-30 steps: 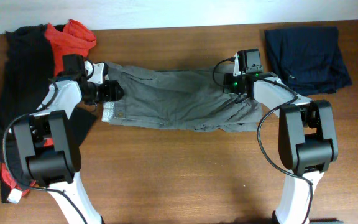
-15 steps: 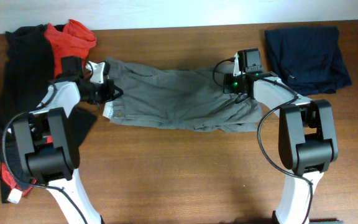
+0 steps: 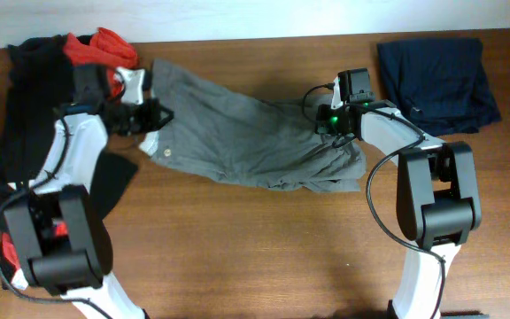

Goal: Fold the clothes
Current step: 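Fold the shorts' left end rightward over onto the right half with the left gripper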

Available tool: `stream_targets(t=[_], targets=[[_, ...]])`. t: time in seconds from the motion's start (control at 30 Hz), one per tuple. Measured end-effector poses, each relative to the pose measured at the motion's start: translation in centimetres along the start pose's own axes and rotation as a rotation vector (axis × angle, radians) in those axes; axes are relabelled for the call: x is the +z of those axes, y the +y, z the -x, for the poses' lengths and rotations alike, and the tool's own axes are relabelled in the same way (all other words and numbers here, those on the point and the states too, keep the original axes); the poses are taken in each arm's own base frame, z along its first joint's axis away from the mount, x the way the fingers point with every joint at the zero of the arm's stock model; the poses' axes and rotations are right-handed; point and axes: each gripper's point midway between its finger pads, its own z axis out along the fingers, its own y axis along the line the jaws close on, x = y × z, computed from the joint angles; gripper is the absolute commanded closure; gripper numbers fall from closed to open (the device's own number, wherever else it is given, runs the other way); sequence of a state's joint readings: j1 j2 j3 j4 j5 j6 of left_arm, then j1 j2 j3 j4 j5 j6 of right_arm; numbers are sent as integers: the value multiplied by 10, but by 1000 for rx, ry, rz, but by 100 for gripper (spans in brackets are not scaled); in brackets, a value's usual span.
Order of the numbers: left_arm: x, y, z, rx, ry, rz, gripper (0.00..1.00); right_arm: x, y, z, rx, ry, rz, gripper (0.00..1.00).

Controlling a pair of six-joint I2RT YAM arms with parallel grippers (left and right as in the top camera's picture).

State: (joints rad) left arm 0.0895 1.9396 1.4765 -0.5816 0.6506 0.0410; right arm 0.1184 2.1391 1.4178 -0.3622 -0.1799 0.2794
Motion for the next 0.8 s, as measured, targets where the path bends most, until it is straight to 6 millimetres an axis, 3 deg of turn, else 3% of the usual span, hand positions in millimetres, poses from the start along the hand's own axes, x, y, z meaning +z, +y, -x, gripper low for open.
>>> stream_targets(t=[0.17,0.47,0.6,0.8], targets=[[26,-80,1,164,13,-89,100,1,1,0,6,5,6,96],[73,-187,-6,397,-36,-148,99,1,1,0,6,6,6,96],[88,-229,-18,482,-52,-156,99,1,1,0,6,6,6,96],[100,-267,-31,563,-78,-137,99,2,4,2,6,0,22,96]])
